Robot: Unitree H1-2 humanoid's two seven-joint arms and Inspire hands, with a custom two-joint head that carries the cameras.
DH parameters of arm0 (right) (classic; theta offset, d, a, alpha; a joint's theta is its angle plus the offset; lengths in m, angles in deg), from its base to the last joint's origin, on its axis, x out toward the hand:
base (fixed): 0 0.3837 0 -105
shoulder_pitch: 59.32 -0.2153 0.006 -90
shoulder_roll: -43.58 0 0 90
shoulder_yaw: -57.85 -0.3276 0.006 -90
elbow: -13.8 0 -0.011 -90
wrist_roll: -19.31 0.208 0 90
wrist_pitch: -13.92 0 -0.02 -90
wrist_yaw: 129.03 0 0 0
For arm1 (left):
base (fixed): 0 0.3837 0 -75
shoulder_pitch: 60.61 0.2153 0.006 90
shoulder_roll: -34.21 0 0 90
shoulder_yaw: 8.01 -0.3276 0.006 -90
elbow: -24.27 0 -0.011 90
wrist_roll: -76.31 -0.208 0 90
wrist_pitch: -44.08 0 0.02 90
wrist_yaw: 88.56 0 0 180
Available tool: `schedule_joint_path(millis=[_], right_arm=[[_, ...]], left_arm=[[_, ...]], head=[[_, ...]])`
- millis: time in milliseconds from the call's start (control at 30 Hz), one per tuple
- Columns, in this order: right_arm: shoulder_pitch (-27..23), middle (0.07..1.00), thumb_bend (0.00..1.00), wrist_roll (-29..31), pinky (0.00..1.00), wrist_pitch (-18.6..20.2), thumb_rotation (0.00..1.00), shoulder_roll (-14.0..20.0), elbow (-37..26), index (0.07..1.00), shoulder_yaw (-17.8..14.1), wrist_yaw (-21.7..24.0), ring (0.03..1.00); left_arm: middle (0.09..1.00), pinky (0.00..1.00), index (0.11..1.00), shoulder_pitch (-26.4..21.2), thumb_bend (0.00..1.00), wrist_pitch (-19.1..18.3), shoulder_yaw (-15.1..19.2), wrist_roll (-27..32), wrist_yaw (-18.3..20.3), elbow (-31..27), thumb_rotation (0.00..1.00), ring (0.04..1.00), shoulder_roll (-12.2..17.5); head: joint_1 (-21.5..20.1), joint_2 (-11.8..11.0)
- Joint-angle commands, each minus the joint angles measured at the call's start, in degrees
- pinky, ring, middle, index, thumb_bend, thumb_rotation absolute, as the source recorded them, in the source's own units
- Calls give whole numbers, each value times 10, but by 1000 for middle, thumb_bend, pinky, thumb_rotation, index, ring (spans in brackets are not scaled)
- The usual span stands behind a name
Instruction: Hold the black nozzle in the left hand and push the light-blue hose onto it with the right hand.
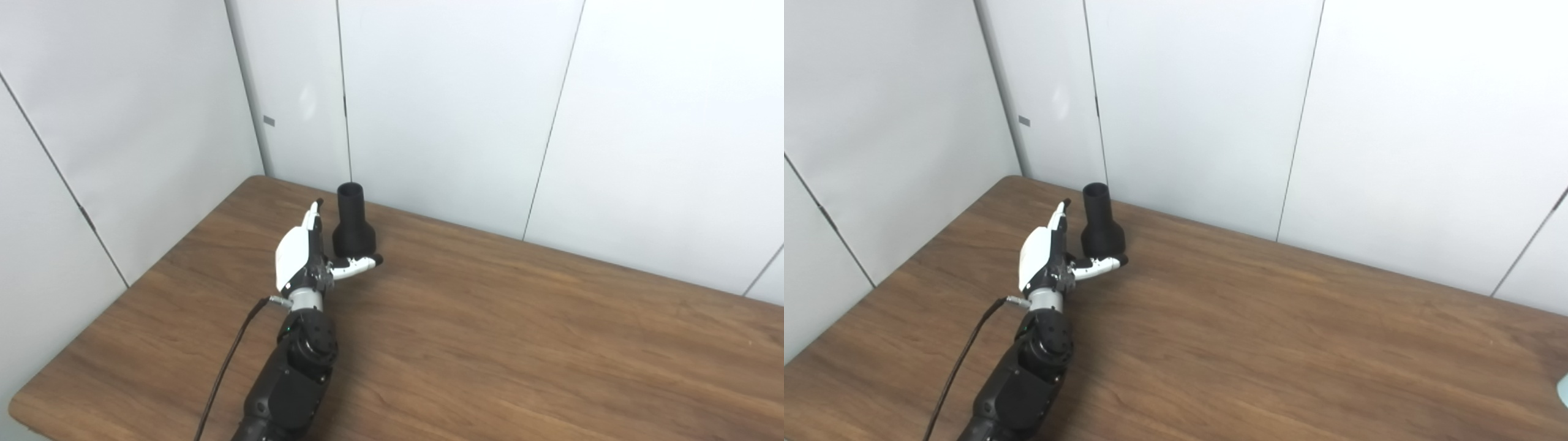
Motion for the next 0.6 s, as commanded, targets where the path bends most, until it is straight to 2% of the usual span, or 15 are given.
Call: schedule_joint_path(millis=[0,67,100,200,267,300,333,433,567], right_arm=[[-6,556,649,2,405,-16,585,12,-7,525,-5,4,524],[-6,554,657,1,402,-16,588,12,-6,523,-5,4,522],[-6,553,657,2,401,-18,588,13,-4,523,-5,4,521],[-6,547,657,4,397,-20,592,13,-3,520,-6,6,515],[-6,545,668,5,393,-18,591,12,-6,516,-6,5,511],[-5,542,671,5,391,-16,591,12,-7,514,-6,5,508],[-5,540,677,4,389,-14,592,11,-8,512,-7,4,506],[-3,535,691,5,384,-14,593,12,-9,508,-8,4,501],[-2,533,679,6,379,-14,583,10,-10,505,-9,3,497]], left_arm=[[981,817,1000,-6,1000,-2,5,-13,-16,-3,255,952,15],[982,827,1000,-5,1000,-3,4,-17,-22,-2,256,958,15],[965,785,1000,-5,1000,-4,4,-19,-25,-2,263,942,15],[959,746,1000,-3,1000,-7,3,-18,-21,-5,269,936,14],[977,780,1000,-3,1000,-2,3,-13,-14,-3,263,951,16],[989,805,1000,-4,1000,4,1,-9,-8,1,256,952,18],[988,777,1000,-7,1000,6,-1,-6,-2,5,254,930,19],[957,632,1000,-11,1000,23,-4,4,9,14,268,837,24],[973,677,999,-17,1000,71,-5,7,-9,33,274,872,28]], head=[[0,0],[1,0],[1,0],[-1,0],[-2,0],[-2,1],[-2,1],[-3,1],[-1,1]])
